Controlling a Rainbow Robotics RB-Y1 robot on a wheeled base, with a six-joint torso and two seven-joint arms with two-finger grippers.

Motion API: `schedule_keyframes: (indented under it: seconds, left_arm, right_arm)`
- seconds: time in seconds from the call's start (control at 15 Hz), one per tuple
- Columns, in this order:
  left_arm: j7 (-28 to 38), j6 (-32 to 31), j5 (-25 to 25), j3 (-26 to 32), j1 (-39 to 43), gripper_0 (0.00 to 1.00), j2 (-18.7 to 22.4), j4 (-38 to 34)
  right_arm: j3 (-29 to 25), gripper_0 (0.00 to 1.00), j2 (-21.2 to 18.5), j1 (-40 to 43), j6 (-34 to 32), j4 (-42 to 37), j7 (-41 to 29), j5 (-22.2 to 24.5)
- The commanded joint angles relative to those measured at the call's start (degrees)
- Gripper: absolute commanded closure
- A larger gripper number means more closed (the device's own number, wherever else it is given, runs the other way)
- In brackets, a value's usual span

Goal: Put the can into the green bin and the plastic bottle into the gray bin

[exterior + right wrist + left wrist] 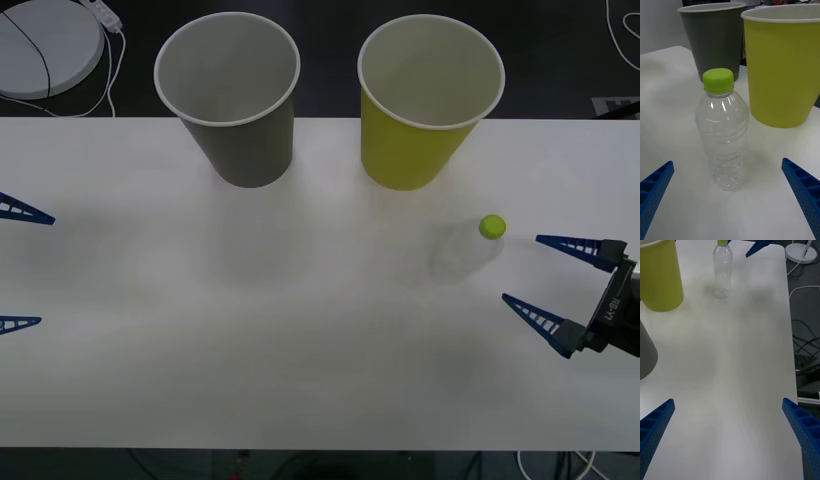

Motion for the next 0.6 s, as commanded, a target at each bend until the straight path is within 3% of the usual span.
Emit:
schedule_keyframes:
  seconds: [0.07,0.6]
  left_arm:
    - [0.0,0.01,0.0,0.0,0.0,0.0,0.0,0.0]
    - [0.0,0.01,0.0,0.0,0.0,0.0,0.0,0.0]
  right_arm:
    - [1.33,0.0,0.29,-1.31,0.73,0.03,0.0,0.06]
    - [4.32,0.0,2.13,-4.82,2.92,0.03,-0.53,1.38]
